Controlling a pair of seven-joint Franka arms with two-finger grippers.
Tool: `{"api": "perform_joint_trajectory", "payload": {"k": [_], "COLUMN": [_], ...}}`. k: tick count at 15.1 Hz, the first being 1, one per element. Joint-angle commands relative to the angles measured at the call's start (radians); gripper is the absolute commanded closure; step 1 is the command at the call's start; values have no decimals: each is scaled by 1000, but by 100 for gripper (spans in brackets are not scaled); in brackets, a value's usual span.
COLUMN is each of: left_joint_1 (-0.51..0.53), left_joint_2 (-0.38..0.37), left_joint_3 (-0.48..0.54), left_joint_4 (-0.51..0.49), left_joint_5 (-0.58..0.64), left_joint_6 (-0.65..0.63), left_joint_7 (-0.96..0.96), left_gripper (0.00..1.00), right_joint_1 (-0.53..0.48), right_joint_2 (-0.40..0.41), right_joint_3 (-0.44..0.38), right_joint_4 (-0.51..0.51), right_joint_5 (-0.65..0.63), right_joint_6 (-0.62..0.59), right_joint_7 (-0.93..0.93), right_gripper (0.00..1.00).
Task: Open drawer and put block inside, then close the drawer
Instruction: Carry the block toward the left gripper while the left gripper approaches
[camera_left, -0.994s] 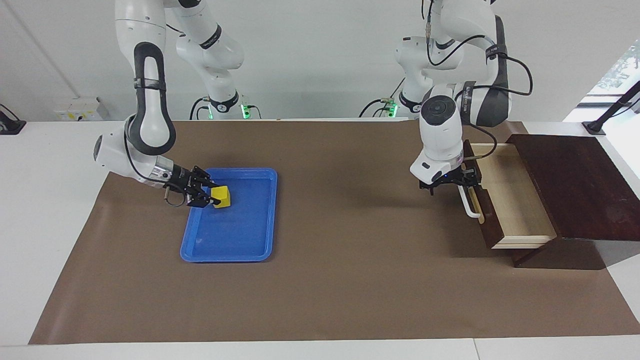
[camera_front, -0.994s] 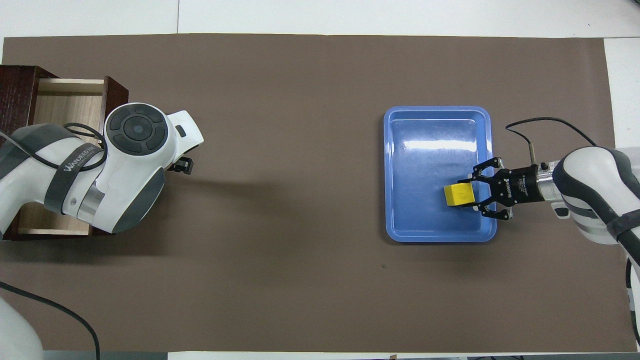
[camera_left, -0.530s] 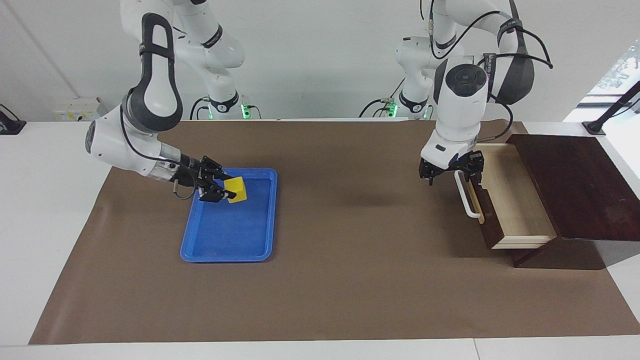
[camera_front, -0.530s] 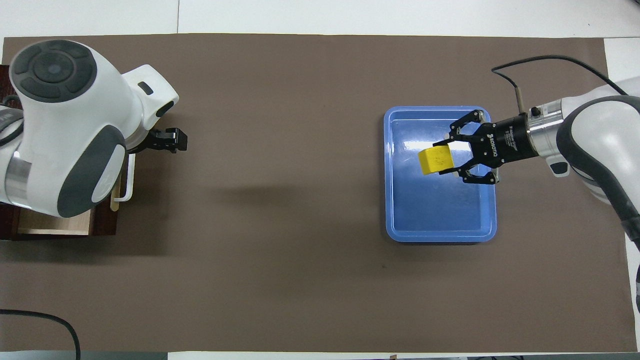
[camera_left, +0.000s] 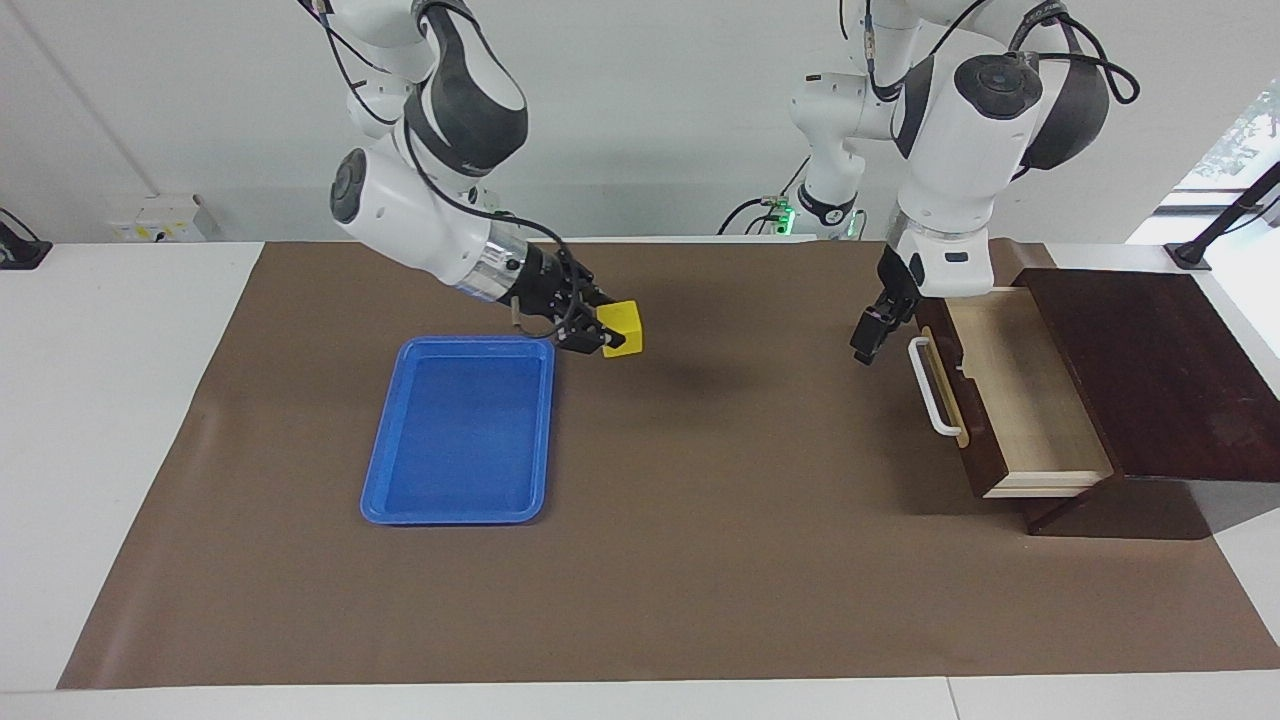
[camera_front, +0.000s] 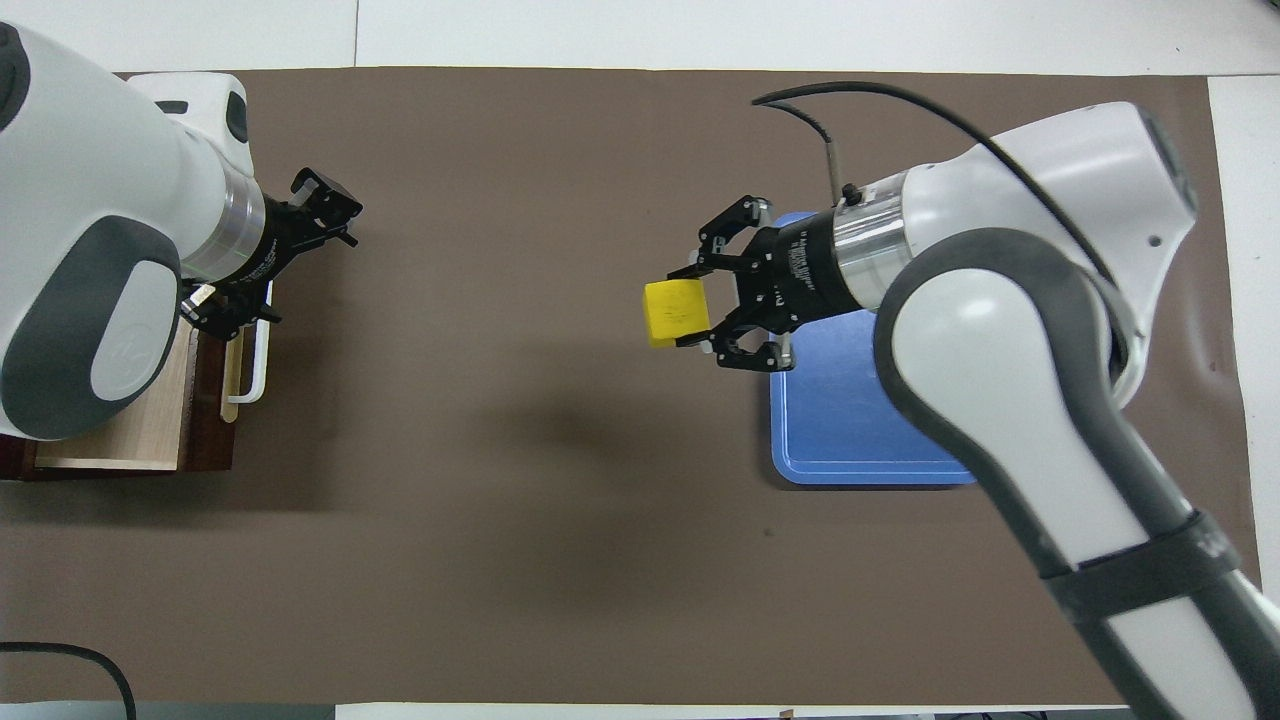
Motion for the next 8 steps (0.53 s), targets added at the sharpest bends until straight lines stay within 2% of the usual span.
{"api": "perform_joint_trajectory", "payload": {"k": [1,4,8], "left_joint_1": [-17,-17,-73], "left_joint_2": [13,44,70], "left_joint_3": [10,5,2], "left_joint_4": [23,94,114], "left_joint_5": [-42,-79,-91], "left_joint_6": [-11,-34,-53], "left_joint_7": [-211,-418,-613], "left_gripper": [0,0,0], "right_joint_1": [94,150,171], "right_joint_2": [23,28,28], "right_joint_3": [-3,-3,-3], "right_joint_4": [26,26,28], "right_joint_5": [18,26,61], "right_joint_6": [76,112,132], "right_joint_7": [56,81,164], "right_gripper": [100,100,100]}}
